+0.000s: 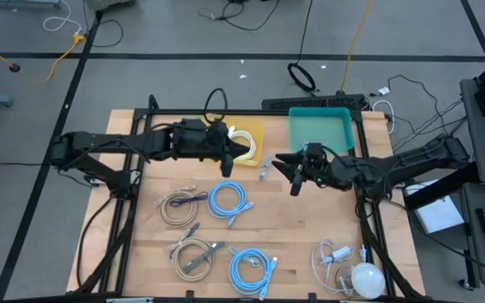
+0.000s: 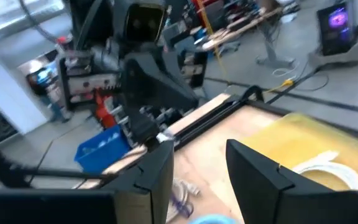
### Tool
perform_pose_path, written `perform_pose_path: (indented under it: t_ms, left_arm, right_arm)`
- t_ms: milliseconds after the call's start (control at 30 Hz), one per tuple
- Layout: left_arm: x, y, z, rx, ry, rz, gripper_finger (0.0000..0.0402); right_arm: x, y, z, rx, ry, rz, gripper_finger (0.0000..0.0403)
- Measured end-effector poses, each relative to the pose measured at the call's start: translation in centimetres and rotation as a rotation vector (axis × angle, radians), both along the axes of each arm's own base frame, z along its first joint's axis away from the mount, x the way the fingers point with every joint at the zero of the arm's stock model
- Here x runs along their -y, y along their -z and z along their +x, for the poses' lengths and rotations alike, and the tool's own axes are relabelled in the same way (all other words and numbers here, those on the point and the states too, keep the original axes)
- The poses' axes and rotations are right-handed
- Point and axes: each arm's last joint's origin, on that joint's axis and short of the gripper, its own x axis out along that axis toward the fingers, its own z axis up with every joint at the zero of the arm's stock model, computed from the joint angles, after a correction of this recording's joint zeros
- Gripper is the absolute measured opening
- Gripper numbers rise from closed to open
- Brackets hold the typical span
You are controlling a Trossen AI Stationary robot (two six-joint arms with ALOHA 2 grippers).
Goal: Pick & Place USB Port
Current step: Put the light blue charger cable into the green bin
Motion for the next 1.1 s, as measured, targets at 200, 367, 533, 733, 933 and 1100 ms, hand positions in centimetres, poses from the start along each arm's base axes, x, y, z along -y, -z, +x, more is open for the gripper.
perform_pose_path:
  t_ms: [200,367,533,733,933,1100]
  left_arm:
    - [0.2,0.1,0.0,-0.009,0.011,0.011,0.0001]
    - [0.1,0.5,-0.1,-0.051,0.020,0.016,0.0001]
    - [0.1,1.1,-0.6,-0.138,0.032,0.026,0.0000]
    - [0.6,1.6,-0.9,-0.200,0.057,0.027,0.0000]
    - [1.4,1.9,-1.1,-0.247,0.102,0.016,0.0000]
    - [2.6,2.4,-1.4,-0.298,0.140,0.016,0.0000]
  right_arm:
    - [0.0,0.5,-0.1,-0.049,-0.001,0.005,0.0142]
    - [0.3,2.4,-0.5,-0.239,-0.014,0.007,0.0142]
    - [2.1,6.7,-1.4,-0.681,-0.053,0.086,0.0142]
    - [3.4,8.5,0.0,-0.849,-0.358,-0.118,0.0142]
    - [3.7,10.7,1.5,-1.040,-0.494,-0.572,0.0148]
    - [5.0,12.2,3.6,-1.218,-0.437,-0.829,0.0165]
